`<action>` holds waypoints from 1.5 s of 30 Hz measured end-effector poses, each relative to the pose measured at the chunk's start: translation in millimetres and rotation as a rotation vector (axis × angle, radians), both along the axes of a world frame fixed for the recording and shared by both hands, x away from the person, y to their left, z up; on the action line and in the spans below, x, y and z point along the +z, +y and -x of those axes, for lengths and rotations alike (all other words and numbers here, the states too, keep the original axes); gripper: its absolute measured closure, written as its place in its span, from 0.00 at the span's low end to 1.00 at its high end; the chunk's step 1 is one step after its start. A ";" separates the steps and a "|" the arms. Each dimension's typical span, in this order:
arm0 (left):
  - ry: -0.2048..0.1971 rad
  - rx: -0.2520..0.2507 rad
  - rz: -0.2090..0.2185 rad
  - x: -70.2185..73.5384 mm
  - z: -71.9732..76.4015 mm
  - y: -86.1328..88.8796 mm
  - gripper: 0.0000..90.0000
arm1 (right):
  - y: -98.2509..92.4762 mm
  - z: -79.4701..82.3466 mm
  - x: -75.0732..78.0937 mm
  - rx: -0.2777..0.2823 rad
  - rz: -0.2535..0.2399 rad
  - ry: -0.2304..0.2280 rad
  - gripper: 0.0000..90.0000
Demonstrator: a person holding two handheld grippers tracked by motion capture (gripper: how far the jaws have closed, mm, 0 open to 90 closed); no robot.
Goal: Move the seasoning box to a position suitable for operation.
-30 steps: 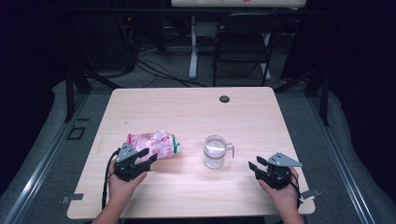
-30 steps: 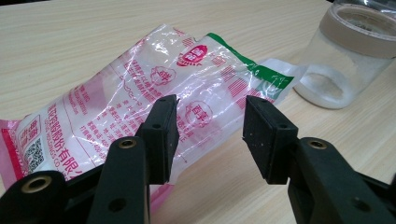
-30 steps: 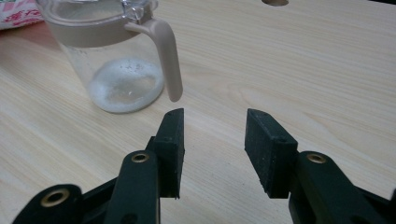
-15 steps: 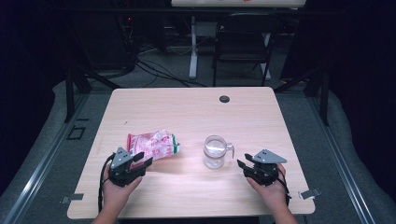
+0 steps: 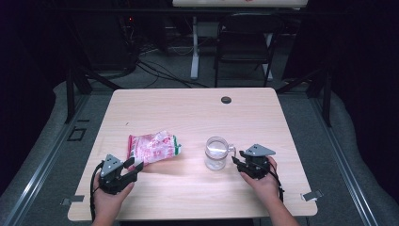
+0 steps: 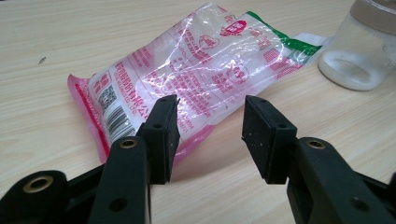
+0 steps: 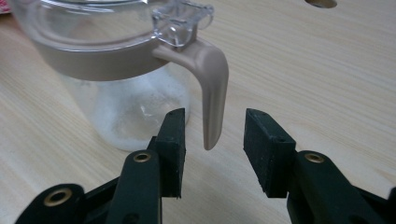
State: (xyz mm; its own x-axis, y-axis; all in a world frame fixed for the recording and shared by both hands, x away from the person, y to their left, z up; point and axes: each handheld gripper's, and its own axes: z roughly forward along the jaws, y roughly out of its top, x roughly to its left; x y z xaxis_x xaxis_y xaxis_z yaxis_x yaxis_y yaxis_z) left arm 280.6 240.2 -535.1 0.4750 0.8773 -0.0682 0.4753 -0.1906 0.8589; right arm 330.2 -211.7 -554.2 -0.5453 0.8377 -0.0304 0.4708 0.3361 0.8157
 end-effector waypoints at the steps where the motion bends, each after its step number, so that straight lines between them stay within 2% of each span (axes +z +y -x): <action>1: 0.000 0.000 0.000 0.0 0.0 0.0 0.62 | 0.0 0.0 0.0 0.000 0.000 0.000 0.66; 2: 0.007 0.002 -0.001 0.5 1.9 1.1 0.62 | -0.5 -2.6 -0.9 0.001 -0.004 0.012 0.66; 3: 0.002 0.004 0.002 0.0 2.6 1.6 0.62 | -0.2 -6.8 -3.2 -0.009 -0.028 0.024 0.67; 6: 0.006 0.014 0.003 -0.8 6.5 4.0 0.63 | 0.7 -12.5 -4.5 -0.017 -0.039 0.040 0.70; 16: 0.000 0.031 -0.012 -1.6 17.3 10.0 0.66 | 11.0 -24.1 -9.5 -0.008 -0.034 0.055 0.74; 20: -0.010 0.055 0.007 -1.0 21.6 15.6 0.66 | 13.2 -28.7 -10.7 -0.009 -0.047 0.062 0.77; 22: -0.006 0.077 0.018 -2.1 23.3 19.9 0.67 | 14.7 -30.7 -9.7 -0.007 -0.055 0.060 0.84; 23: -0.006 0.077 0.018 -2.1 23.3 19.9 0.67 | 14.7 -30.7 -9.7 -0.007 -0.055 0.060 0.84; 28: -0.013 0.127 0.053 -1.4 26.8 27.1 0.67 | 17.3 -30.4 -9.5 -0.005 -0.028 0.037 0.86; 32: -0.028 0.139 0.069 0.0 27.7 28.7 0.68 | 17.9 -28.2 -9.2 0.000 -0.015 0.030 0.87; 35: -0.033 0.137 0.079 0.3 26.4 28.1 0.69 | 17.6 -24.9 -8.6 0.011 -0.003 0.028 0.86; 37: -0.037 0.131 0.070 1.1 24.9 25.6 0.69 | 17.5 -23.8 -8.6 0.017 0.001 0.025 0.86; 41: -0.048 0.080 0.029 2.9 20.6 14.1 0.69 | 16.5 -17.3 -8.0 0.028 0.008 0.025 0.86; 42: -0.056 0.053 0.019 3.9 18.8 7.0 0.69 | 16.0 -13.7 -7.2 0.032 0.014 0.024 0.86; 43: -0.056 0.053 0.019 3.9 18.8 7.0 0.69 | 16.0 -11.5 -6.7 0.035 0.019 0.020 0.86; 44: -0.062 0.023 0.005 5.2 16.7 0.8 0.70 | 15.9 -9.1 -6.5 0.039 0.019 0.018 0.87; 45: -0.062 0.023 0.005 5.2 16.7 0.8 0.70 | 15.9 -9.1 -6.5 0.039 0.019 0.018 0.87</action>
State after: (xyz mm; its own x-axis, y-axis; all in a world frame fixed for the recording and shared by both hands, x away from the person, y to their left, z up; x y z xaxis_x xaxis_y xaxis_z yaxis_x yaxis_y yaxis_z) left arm 263.9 241.0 -529.9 0.4578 0.8880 -0.0437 0.4252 -0.1755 0.8879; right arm 339.3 -195.8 -560.7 -0.5783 0.8150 -0.0364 0.4713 0.3702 0.8005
